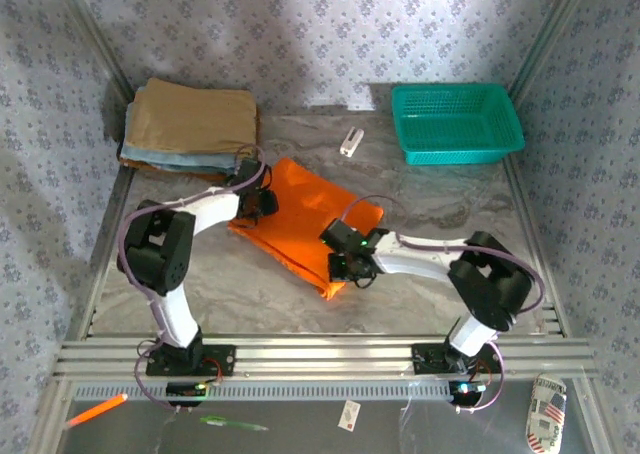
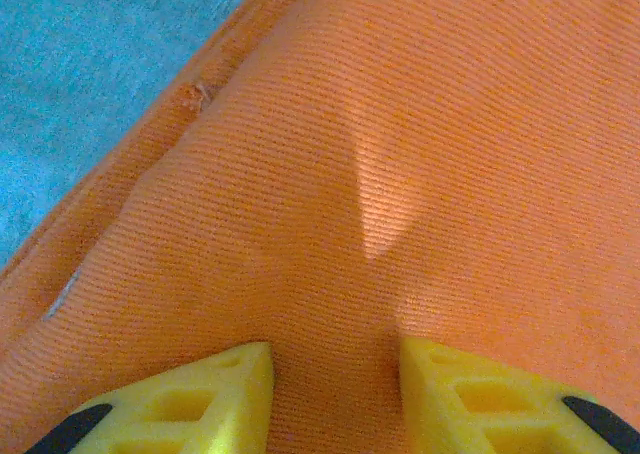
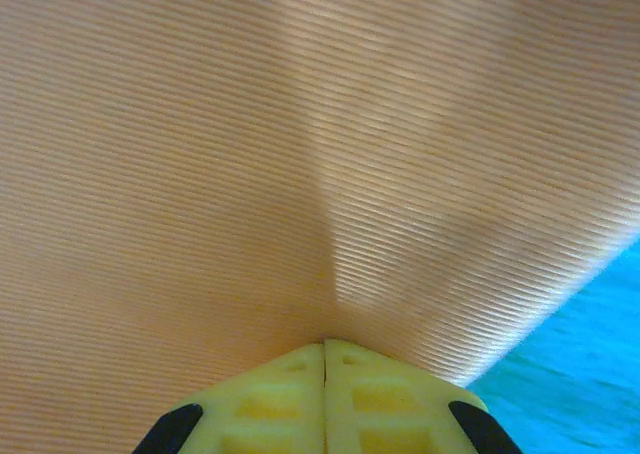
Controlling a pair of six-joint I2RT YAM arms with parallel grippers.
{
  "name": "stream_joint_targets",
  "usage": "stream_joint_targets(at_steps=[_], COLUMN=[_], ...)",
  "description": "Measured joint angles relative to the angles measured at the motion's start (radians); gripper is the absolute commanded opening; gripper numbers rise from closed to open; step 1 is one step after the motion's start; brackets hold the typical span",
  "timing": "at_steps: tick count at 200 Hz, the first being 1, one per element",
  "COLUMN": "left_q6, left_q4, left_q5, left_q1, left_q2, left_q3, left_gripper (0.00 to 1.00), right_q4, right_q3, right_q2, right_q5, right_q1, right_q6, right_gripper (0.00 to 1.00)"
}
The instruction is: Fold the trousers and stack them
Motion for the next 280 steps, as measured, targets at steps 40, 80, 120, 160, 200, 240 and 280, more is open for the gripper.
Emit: stream_joint_targets(at_steps=[40,80,120,160,200,240,280], left_q6=[-0.142,-0.273,-0.187,-0.038,0.057,0.133,0.15], left_q4=[-0.02,-0.251,-0.424,-0.435,-0.435,-0.571,-0.82], left_q5=[-0.107,-0.164,-0.172,-0.19,-0.209,-0.301,-0.404], left_q1=[-0.187,-0.38,-0.147,0.012,0.058,0.068,0.077], left_q2=[-0.282,-0.558,-0.651,-0.321,0.154,0.558,0.826], left_q3=[-0.282,-0.384,-0.223,0.2,0.55,0.983,1.377], left_gripper=[0.37,0.57,0.83,0.83,0.81,0.77,0.59], right_q4=[-0.054,-0.089,-0.11,-0.13,-0.153,-0.169,-0.169], right_q3=[-0.07,-0.066,-0.026,-0.012,-0.011,-0.011,-0.011], right_q2=[-0.072,-0.094,-0.129,-0.243,-0.282,-0.294,-0.287], right_q5=[-0.008,-0.028,-0.083,-0.097,-0.138,-0.191,-0.258], right_q1=[-0.177,-0.249,-0.235,-0.258,-0.318,-0.42,-0.517], right_q6=[-0.067,-0.109,-0.145,-0.169,-0.21,-0.254,-0.279], right_gripper=[0.08,0.08,0.12,0.37,0.54,0.63,0.63])
